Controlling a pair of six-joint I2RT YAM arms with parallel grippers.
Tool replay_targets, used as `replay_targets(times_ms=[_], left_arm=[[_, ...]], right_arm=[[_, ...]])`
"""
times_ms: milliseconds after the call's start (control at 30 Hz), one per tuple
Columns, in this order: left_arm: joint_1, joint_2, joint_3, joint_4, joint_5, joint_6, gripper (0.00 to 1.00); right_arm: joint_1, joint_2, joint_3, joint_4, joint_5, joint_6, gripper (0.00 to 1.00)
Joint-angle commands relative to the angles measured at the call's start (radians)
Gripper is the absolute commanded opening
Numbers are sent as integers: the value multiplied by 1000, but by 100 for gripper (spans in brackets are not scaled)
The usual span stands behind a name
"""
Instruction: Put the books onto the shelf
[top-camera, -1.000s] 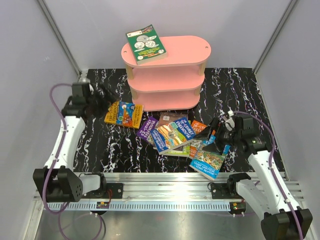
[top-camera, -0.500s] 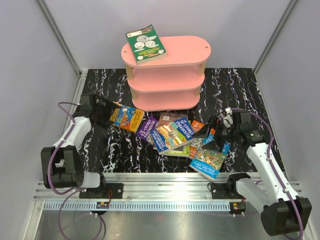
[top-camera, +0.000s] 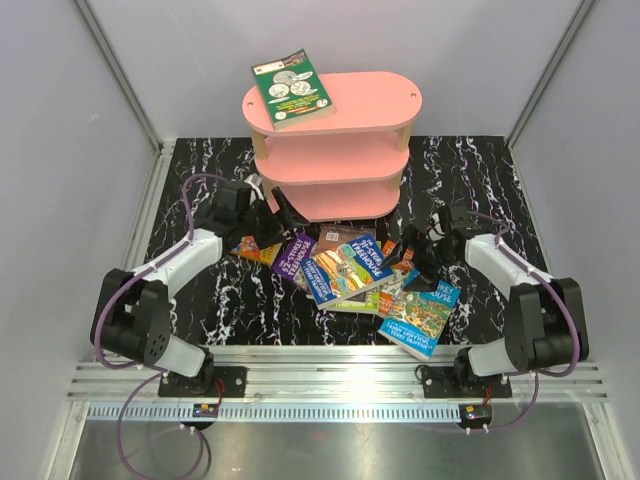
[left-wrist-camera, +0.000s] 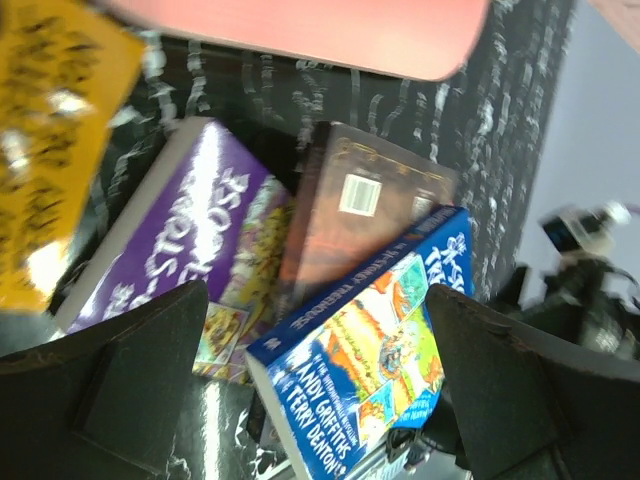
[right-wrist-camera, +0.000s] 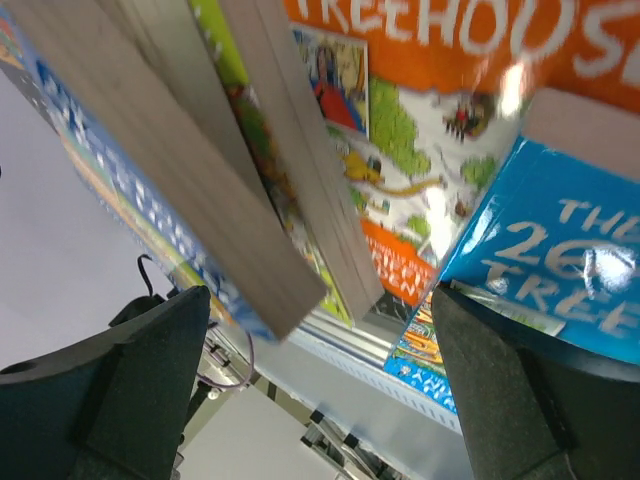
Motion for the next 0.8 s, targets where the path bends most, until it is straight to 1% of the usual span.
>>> replay_targets(times_ms=[0,33,100,133,200,300,333,400,467,533,567,633,667,767], left_arm=[[-22,78,31,178,143,59,99],[-28,162,57,179,181,65,99],[-64,242,149,169,281,74,99],[-83,300,177,140,293,98,99],[-140,343,246,76,295,132,99],[-195,368,257,60,298,152,99],[-204,360,243,75,297,140,99],[-221,325,197,92,292,126,99],[-230,281,143,112,286,114,99],[-230,253,110,117,287,112,99],[-230,244,88,115,287,115,99],[-230,219,77,97,281,121,99],[-229,213,65,91,275,122,99],[-230,182,44,68,257,128,99]], right_arm=[[5,70,9,177,-1,18,100],[7,85,14,194,-10,28,100],[13,127,18,244,-53,42,100],[25,137,12,261,-78,56,100],[37,154,6,310,-90,79,99],[77,157,9,329,-80,105,95],[92,153,9,330,-72,119,90],[105,136,-5,350,-66,134,83],[117,102,-27,359,-63,162,70],[123,75,-46,369,-64,176,61],[126,49,-63,369,-64,179,53],[128,21,-77,363,-66,186,44],[128,-5,-86,347,-61,186,35],[129,-57,-100,321,-54,186,26]])
